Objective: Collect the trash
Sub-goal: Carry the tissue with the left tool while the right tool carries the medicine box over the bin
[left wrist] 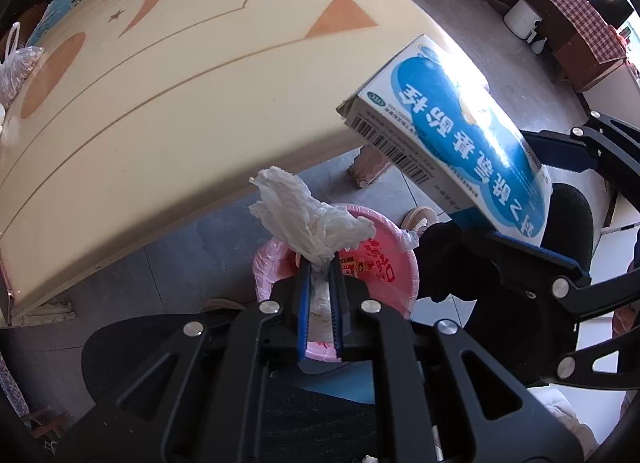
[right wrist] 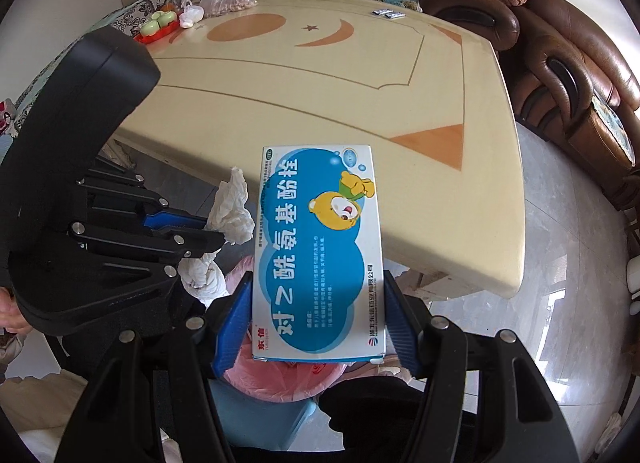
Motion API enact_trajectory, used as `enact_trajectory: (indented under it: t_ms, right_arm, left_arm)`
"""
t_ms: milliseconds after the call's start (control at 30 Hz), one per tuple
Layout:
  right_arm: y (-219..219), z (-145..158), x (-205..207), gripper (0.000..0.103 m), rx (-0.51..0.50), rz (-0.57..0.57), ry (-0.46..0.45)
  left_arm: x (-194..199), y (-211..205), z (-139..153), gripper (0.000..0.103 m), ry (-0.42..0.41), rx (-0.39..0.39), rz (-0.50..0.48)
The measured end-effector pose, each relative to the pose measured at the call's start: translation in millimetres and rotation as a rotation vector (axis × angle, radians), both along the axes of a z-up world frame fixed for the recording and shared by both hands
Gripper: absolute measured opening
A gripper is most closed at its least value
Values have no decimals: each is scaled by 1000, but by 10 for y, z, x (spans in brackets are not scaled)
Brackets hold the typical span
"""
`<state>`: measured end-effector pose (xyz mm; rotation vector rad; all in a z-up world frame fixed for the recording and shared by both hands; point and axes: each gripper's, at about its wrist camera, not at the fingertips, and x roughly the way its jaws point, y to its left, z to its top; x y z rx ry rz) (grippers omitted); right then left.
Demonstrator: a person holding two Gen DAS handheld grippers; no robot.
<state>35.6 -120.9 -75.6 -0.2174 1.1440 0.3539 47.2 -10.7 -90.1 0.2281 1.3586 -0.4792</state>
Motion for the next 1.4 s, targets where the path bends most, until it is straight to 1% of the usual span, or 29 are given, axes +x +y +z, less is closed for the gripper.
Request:
enact_trajectory:
  t_ms: [133, 467, 633, 767, 1067, 1300, 1400]
  right_arm:
    - [5, -135, -81, 60, -2, 0, 23]
    - [35, -484, -174, 60, 5, -2, 86]
    - [27, -642, -135, 60, 1, -3, 116]
    - [74, -780, -198, 60, -3, -1, 138]
    - [89, -1306, -167, 60, 3, -4, 243]
    - [109, -1695, -132, 60, -10, -22, 315]
    - [133, -1858, -79, 60, -14, -28, 345]
  left_arm:
    - [-70, 22, -159, 10, 21, 4, 2]
    - [-193, 19, -496, 10, 49, 45, -13]
    - [-211, 16, -669, 10, 73, 59, -19]
    - [-221, 27, -826, 10, 104, 61, -16]
    - [-140, -26, -1168, 10, 168, 81, -25]
    - [-21, 17, -1503, 10, 238, 84, -12]
    - [8, 58, -1694, 10, 264, 88, -7]
